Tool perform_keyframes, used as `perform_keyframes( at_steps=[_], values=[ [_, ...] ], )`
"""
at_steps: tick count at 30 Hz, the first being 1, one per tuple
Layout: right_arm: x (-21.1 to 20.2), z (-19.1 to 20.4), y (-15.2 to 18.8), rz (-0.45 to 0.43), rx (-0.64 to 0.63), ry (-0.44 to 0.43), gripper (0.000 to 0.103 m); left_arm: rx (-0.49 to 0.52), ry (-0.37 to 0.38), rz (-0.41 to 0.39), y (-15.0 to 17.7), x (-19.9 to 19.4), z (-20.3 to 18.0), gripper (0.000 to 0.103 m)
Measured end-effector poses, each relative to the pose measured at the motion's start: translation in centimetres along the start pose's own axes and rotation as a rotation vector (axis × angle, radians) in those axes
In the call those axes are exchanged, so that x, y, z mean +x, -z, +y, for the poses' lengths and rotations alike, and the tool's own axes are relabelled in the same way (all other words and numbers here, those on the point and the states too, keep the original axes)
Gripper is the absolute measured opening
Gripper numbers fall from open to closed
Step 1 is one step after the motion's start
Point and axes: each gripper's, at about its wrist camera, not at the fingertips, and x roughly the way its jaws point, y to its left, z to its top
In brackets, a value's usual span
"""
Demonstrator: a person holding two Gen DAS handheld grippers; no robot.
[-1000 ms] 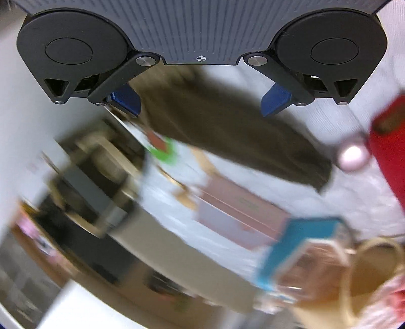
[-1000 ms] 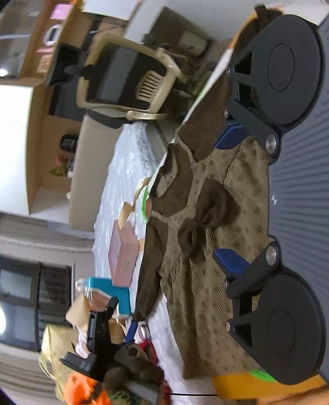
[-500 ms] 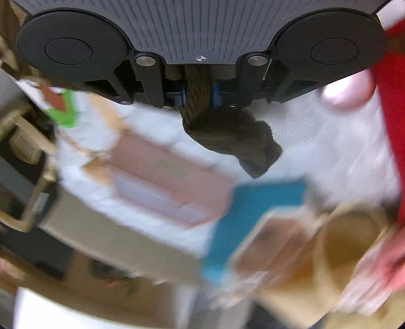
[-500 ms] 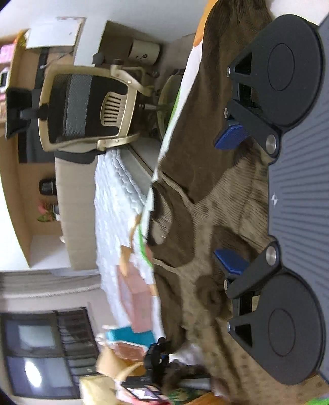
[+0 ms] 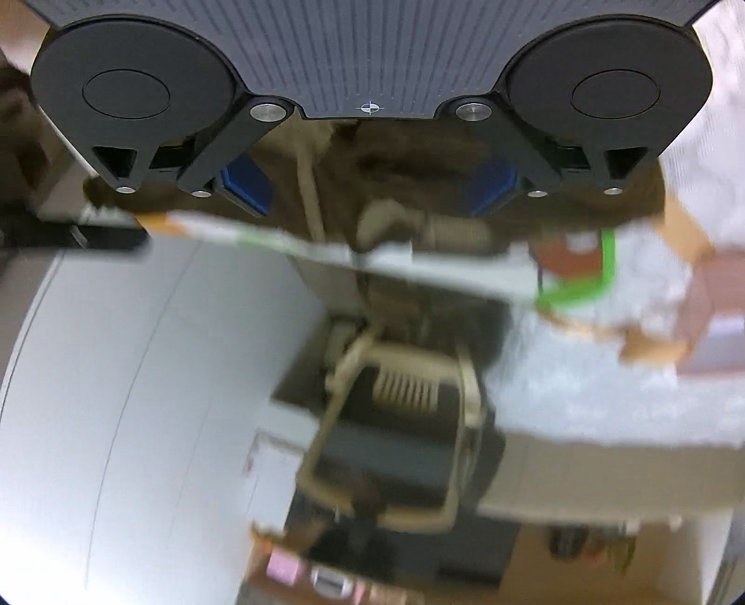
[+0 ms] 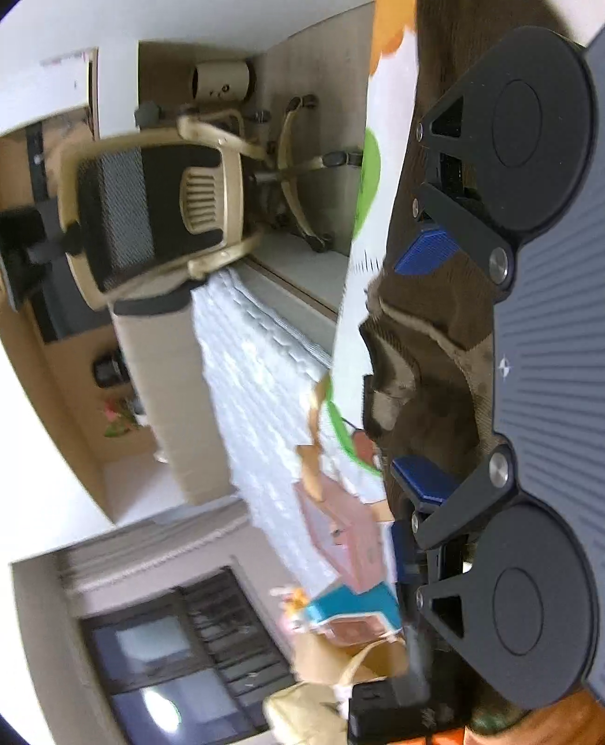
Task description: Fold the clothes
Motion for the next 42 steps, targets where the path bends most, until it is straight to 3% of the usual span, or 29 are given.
perform_keyframes(
  at_steps=[5, 8, 10, 11, 13, 15, 17, 20, 22, 24, 26, 30, 33, 36, 38, 42],
  values=[
    [8.8, 2.7, 0.7, 0.095, -0.056, 0.021, 0.073, -0.010, 0.060, 0.158, 2.0, 1.0, 0.1, 0.099],
    [13.8, 3.3, 2.1, 0.157, -0.011, 0.006, 0.070, 0.040, 0.068, 0.124, 1.7, 0.3, 0.3, 0.103],
    [14.8, 3.7, 2.7, 0.185, 0.006, -0.009, 0.022, 0.074, 0.074, 0.101, 1.4, -0.1, 0.3, 0.103],
    [15.3, 3.9, 3.0, 0.199, 0.014, -0.017, 0.022, 0.090, 0.076, 0.089, 1.3, -0.3, 0.4, 0.103],
    [13.2, 3.6, 2.0, 0.140, 0.013, -0.011, 0.017, 0.124, 0.082, 0.066, 1.1, -0.8, 0.5, 0.103],
    [10.5, 2.8, 0.7, 0.062, 0.019, 0.030, 0.017, 0.153, 0.089, 0.046, 0.8, -1.1, 0.5, 0.103],
    [8.8, 1.5, 0.0, 0.042, 0.021, 0.095, 0.017, 0.120, 0.124, 0.072, 0.6, 0.6, 0.5, 0.103],
    [8.9, -0.2, 0.9, 0.098, 0.012, 0.202, 0.017, 0.079, 0.157, 0.156, 1.2, 3.6, 0.2, 0.103],
    [10.1, -1.2, 2.2, 0.165, -0.007, 0.272, 0.023, 0.044, 0.178, 0.243, 2.1, 5.1, 0.2, 0.103],
    [10.2, -1.7, 3.2, 0.164, -0.020, 0.279, 0.029, 0.027, 0.173, 0.288, 2.9, 6.2, 0.6, 0.103],
    [7.8, -1.9, 2.5, 0.114, 0.016, 0.241, 0.035, 0.011, 0.168, 0.331, 3.6, 7.2, 0.9, 0.103],
    [-2.8, -3.5, 0.7, -0.128, 0.031, 0.309, 0.068, 0.008, 0.173, 0.338, 3.7, 7.1, 1.3, 0.103],
    [-9.3, -7.1, 1.5, -0.222, 0.135, 0.477, 0.072, -0.003, 0.191, 0.339, 3.6, 7.3, 1.7, 0.103],
    [-12.4, -11.2, 4.3, -0.215, 0.288, 0.623, 0.075, 0.005, 0.196, 0.340, 3.3, 7.2, 1.4, 0.103],
    [-11.8, -13.1, 6.0, -0.193, 0.363, 0.634, 0.075, -0.055, 0.193, 0.317, 2.9, 7.0, 1.9, 0.103],
    [-9.2, -16.1, 8.3, -0.161, 0.456, 0.616, 0.075, -0.126, 0.190, 0.193, 1.0, 4.7, 3.0, 0.103]
  ],
)
